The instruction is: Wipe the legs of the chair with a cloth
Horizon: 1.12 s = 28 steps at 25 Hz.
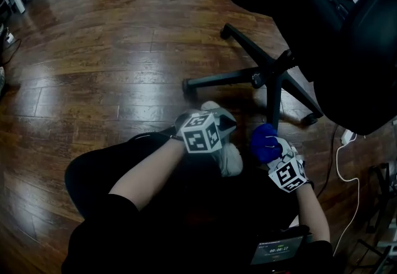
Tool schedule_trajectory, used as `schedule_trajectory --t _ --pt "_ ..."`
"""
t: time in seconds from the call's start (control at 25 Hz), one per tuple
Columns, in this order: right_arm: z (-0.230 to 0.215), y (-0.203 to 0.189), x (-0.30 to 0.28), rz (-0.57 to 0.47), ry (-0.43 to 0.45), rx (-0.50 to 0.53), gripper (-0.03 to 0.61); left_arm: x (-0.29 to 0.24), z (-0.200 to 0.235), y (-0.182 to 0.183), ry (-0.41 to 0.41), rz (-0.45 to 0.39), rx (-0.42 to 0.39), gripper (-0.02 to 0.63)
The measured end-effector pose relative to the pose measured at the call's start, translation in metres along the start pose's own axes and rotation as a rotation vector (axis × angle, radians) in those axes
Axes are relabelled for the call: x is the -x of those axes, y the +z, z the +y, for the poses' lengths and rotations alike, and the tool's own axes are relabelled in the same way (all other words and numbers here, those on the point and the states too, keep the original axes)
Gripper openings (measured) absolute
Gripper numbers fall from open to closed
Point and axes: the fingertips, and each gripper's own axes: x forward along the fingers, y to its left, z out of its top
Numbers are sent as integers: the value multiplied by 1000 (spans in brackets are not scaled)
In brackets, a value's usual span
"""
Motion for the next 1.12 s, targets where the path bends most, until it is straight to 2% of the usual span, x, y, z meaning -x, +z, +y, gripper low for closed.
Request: schedule_trajectory --t 0.12,0.2,0.32,0.52,0.76,1.0,1.12 --pt "-4 0 -2 -2 17 -2 104 -1 -1 1 -8 -2 0 1" --pt "-13 3 -7 2 -4 7 104 -1 -1 0 -18 0 -3 1" --pt "-43 5 -22 14 -86 6 104 -1 -1 0 -30 2 -7 1" --pt "-119 12 -51 53 -226 -31 104 -2 -1 2 -44 0 -3 1" --pt "-182 21 -75 110 -299 -33 104 -2 -1 3 -59 -5 -4 1" --pt "-194 25 -77 65 -333 -89 104 0 0 2 -57 -8 -1 1" --pt "-182 22 -72 60 -308 -100 104 -1 0 1 -52 -13 1 1"
